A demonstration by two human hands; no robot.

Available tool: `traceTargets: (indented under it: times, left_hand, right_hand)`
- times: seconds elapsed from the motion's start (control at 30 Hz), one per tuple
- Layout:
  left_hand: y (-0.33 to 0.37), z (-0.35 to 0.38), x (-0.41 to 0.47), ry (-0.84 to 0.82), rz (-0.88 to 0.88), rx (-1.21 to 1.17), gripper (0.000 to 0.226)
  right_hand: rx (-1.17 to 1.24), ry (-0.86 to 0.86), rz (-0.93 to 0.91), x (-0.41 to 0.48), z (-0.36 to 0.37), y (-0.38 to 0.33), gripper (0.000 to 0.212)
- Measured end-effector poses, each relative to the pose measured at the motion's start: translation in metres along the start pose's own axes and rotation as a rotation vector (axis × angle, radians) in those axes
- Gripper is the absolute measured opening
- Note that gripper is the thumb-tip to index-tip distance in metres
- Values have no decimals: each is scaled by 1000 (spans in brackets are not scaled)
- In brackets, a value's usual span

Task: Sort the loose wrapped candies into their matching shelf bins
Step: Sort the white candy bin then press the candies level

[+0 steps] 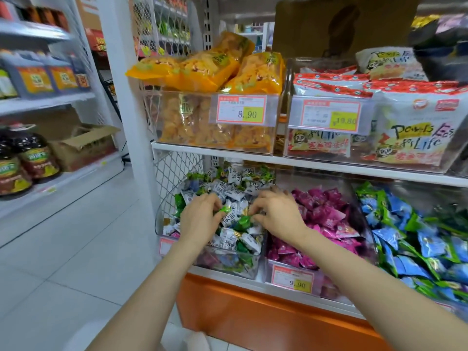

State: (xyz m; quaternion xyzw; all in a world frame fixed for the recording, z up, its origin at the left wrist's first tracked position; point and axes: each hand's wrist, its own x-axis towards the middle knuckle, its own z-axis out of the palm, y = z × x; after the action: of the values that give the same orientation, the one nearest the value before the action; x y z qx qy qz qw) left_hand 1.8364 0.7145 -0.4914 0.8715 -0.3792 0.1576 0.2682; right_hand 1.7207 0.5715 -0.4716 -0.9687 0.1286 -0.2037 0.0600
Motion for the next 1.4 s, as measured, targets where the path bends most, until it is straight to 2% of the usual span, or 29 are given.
traceTargets:
  times: [0.17, 0.23, 0.33, 0.4, 0.53, 0.67, 0.83, 0.97, 1.1, 1.2, 1.27, 1.4]
  left_hand:
    - [2, -5, -6, -99, 51, -124, 9]
    - [4, -14, -7, -75, 78, -298, 9]
    - [13, -30, -10, -201, 53, -611, 24]
    - [15, -30, -13, -221, 60, -561, 19]
    - [4, -34, -9, -68, -121, -606, 13]
    - [-7, -38, -9, -142, -278, -757, 19]
    - [-10, -37, -12, -165, -357, -816, 19]
    - [-12, -38, -11, -141, -399, -832, 16]
    - [-12, -37, -11, -136, -371, -804, 20]
    - [-12, -35, -11, -141, -359, -808, 16]
    - [-12, -33, -10, -136, -348, -790, 21]
    - [-9, -34, -11, -78, -263, -635, 36]
  right_hand:
    - [351, 16, 195, 1, -12, 6, 5]
    - [523, 14, 250, -1, -18, 5, 12]
    - [667, 25, 219, -2, -19, -5, 13]
    - [686, 39, 189, -1, -15, -12, 14]
    - [480, -9, 88, -9, -10, -12, 24]
    - [68, -132, -133, -22, -4, -9, 13]
    - [-23, -96, -253, -21, 2, -15, 13]
    - [-39, -137, -319, -21, 7, -14, 6]
    - [-89, -150, -271, -23, 9, -9, 11]
    - [-135, -188, -207, -22, 10, -13, 32]
    - [-139, -202, -161, -21, 11, -20, 41]
    - [-34, -181, -51, -22, 15, -24, 27]
